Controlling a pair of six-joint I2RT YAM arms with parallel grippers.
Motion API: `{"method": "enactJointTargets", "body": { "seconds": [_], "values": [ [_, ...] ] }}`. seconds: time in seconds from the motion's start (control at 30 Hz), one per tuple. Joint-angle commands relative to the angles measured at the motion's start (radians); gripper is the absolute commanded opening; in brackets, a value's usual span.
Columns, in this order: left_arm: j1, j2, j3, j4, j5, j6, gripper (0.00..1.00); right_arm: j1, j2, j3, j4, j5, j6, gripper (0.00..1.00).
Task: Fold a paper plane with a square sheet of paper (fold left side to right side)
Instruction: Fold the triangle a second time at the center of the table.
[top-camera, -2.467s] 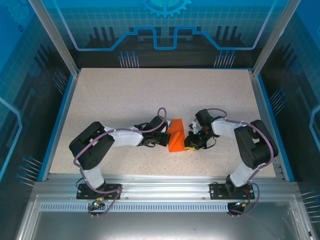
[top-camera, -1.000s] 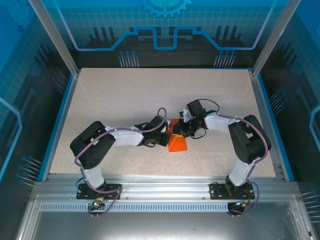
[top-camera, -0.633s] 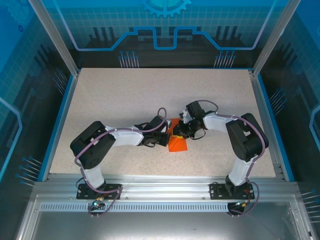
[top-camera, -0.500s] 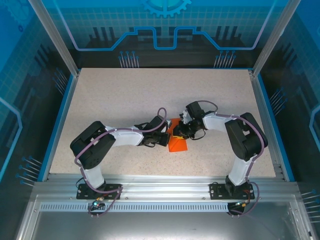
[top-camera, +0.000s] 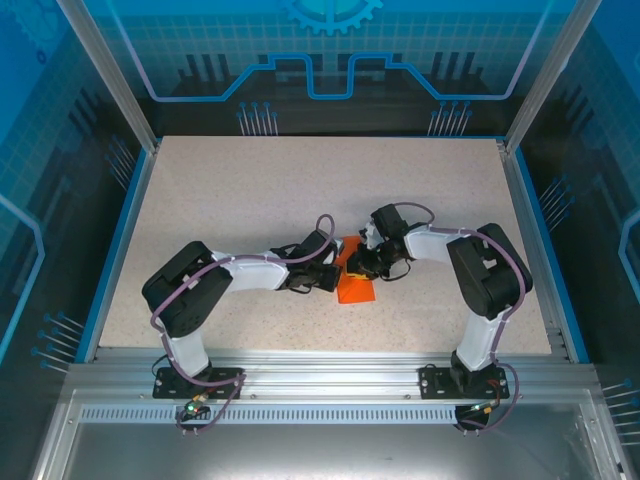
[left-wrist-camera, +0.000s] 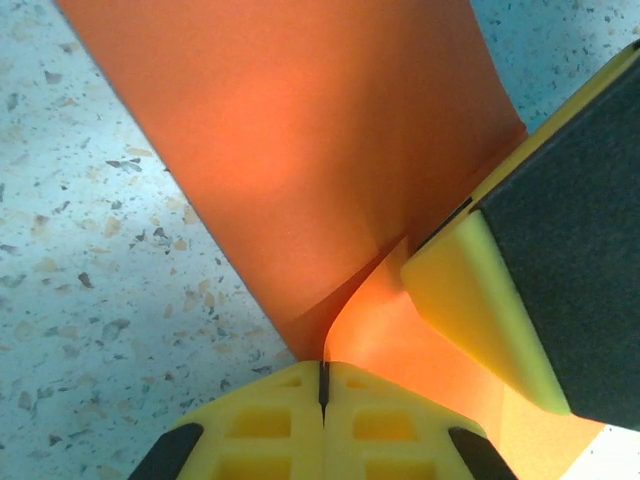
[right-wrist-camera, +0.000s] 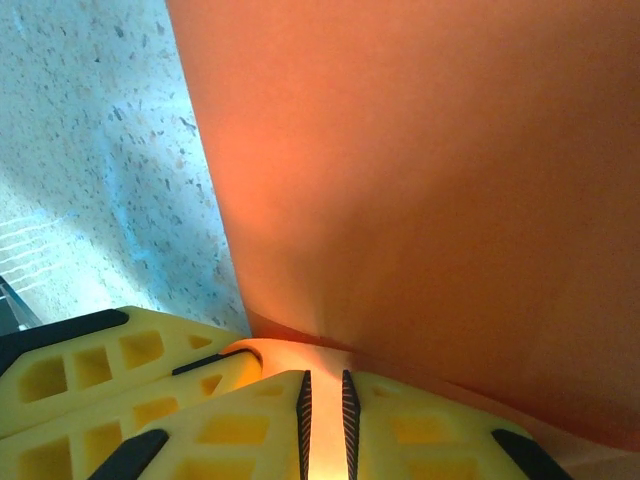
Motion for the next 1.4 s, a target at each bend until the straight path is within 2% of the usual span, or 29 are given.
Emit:
{"method": "enactJointTargets", "body": {
  "seconds": [0.0, 0.2, 0.4, 0.5, 0.67, 0.9, 1.1, 1.37],
  "values": [
    [0.01, 0.02, 0.02, -0.02, -0.037, -0.001, 0.0, -0.002, 0.027, -0.018, 0.0, 0.027, -0.014, 0.18],
    [0.011, -0.019, 0.016, -0.027, -0.035, -0.003, 0.02, -0.013, 0.039, -0.052, 0.031, 0.018, 0.002, 0.18],
    [0.014, -0.155, -0.021, -0.06, -0.023, -0.013, 0.37, -0.018, 0.043, -0.066, 0.037, 0.017, 0.003, 0.18],
    [0.014, -0.232, -0.055, -0.051, 0.028, -0.019, 0.44, -0.019, 0.044, -0.066, 0.042, 0.016, 0.003, 0.18],
    [0.007, -0.298, -0.122, 0.048, 0.216, -0.03, 0.43, -0.021, 0.042, -0.066, 0.042, 0.017, 0.005, 0.18],
    [-0.036, -0.185, -0.08, 0.112, 0.356, -0.031, 0.39, -0.023, 0.044, -0.066, 0.04, 0.016, 0.005, 0.18],
    [-0.049, -0.064, -0.015, 0.095, 0.372, -0.017, 0.38, -0.022, 0.044, -0.066, 0.03, 0.016, 0.001, 0.18],
    [-0.05, -0.011, -0.013, 0.034, 0.344, -0.004, 0.37, -0.024, 0.045, -0.065, 0.022, 0.017, -0.001, 0.18]
  ]
}}
